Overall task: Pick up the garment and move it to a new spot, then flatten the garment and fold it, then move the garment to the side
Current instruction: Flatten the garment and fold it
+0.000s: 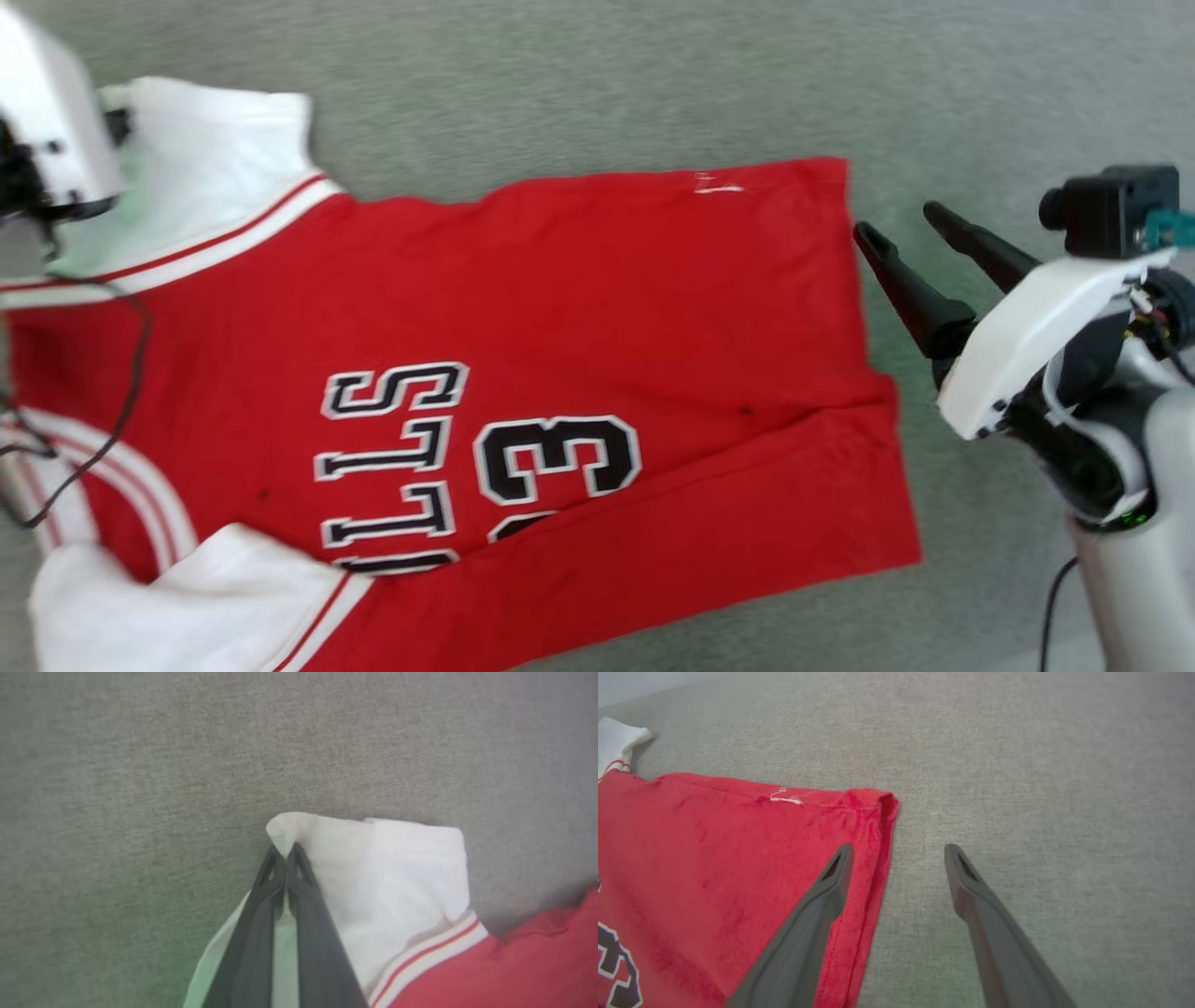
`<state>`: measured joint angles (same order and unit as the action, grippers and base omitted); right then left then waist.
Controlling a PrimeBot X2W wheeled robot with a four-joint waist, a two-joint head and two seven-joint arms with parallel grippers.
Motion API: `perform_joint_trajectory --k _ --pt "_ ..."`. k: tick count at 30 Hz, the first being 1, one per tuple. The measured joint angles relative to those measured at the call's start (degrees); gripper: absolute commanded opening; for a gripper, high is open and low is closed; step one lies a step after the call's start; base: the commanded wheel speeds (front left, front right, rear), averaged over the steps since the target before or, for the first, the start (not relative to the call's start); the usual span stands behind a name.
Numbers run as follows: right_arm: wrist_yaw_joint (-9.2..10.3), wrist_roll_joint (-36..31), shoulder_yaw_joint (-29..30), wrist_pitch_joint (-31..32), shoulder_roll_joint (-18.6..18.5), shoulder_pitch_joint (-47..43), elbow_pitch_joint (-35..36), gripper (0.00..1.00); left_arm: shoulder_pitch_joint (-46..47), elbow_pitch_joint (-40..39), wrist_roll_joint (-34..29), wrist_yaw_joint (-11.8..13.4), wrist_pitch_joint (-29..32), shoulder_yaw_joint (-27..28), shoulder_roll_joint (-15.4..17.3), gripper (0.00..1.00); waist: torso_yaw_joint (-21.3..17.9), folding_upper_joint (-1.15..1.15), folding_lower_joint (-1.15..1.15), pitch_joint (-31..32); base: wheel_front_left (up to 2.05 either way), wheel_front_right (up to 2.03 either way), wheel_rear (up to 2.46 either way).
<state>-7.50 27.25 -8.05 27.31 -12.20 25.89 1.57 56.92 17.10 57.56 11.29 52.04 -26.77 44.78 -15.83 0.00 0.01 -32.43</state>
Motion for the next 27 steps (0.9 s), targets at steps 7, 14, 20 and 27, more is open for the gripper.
perform_joint_trajectory --k 7,14,20,27 --pt "0.0 0.71 3.99 17.57 -1.92 6.65 -3.01 1.0 4.45 -0.11 -1.41 -4.59 -4.87 -2.46 -6.86 0.0 6.96 0.0 0.0 0.48 0.0 0.0 0.0" --pt "0.01 -2.46 7.34 23.66 -0.96 11.34 -8.4 1.0 7.06 1.26 -2.92 -7.9 -8.58 -3.96 -10.07 0.0 11.91 0.0 0.0 -0.68 0.0 0.0 0.0" --pt "0.0 -3.56 8.71 26.26 0.04 12.6 -11.51 0.44 7.87 2.69 -3.42 -9.47 -9.96 -4.58 -11.06 0.0 13.39 0.0 -0.01 -0.94 0.0 0.0 0.0" --pt "0.0 -3.23 7.93 25.51 0.04 12.25 -12.2 0.0 7.72 4.85 -3.15 -10.88 -12.03 -4.42 -11.26 0.0 13.39 0.0 -0.01 0.43 0.0 0.0 0.0"
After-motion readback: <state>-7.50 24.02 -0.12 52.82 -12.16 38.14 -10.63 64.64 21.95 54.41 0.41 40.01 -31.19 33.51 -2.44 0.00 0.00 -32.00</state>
